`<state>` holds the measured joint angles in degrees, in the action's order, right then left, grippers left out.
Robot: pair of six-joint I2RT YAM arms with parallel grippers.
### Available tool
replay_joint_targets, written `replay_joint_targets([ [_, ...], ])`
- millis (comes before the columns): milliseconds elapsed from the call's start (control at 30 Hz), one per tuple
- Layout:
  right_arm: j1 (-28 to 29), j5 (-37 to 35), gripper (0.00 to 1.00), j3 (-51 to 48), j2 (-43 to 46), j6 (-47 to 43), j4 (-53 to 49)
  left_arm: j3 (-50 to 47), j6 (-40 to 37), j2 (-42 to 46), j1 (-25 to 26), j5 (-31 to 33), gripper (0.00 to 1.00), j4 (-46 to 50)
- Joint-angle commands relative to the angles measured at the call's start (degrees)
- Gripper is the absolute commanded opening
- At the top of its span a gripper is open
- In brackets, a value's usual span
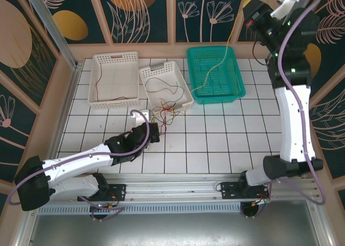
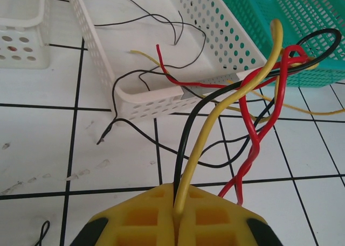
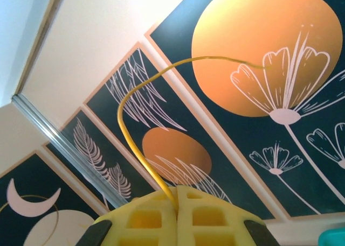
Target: Untangle the cables
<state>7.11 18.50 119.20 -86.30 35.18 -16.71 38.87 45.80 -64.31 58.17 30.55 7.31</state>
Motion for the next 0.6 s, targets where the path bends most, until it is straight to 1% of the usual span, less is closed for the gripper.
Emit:
replay_joint_targets([
  [0,0.4,2.2,0.00,10.8,-6.1,-2.6,-4.8,-0.5,0.9,-0.6,-0.2,-0.1,0.00,-2.8],
  [133,0.2,2.3,0.00,26.1,-15.9,-4.3,-10.6,-0.4,0.9,-1.5,-0.2,-0.5,0.00,-3.4],
  [200,-0.2,3.6,0.00,31.1,-19.5,-4.4,-11.6,-0.1,0.9,-2.0,-0.2,-0.6,0.00,-3.6],
  [267,-0.6,5.0,0.00,32.0,-21.2,-3.9,-11.2,0.2,0.8,-2.6,-0.2,-0.8,0.00,-3.9],
  [400,-1.5,6.6,0.00,29.2,-21.9,-3.4,-9.1,0.2,1.0,-3.8,-0.2,-1.5,0.00,-4.7],
  [567,-3.0,8.0,0.00,29.1,-24.2,-3.6,-7.6,0.1,1.6,-5.5,-0.2,-3.0,0.00,-6.7],
])
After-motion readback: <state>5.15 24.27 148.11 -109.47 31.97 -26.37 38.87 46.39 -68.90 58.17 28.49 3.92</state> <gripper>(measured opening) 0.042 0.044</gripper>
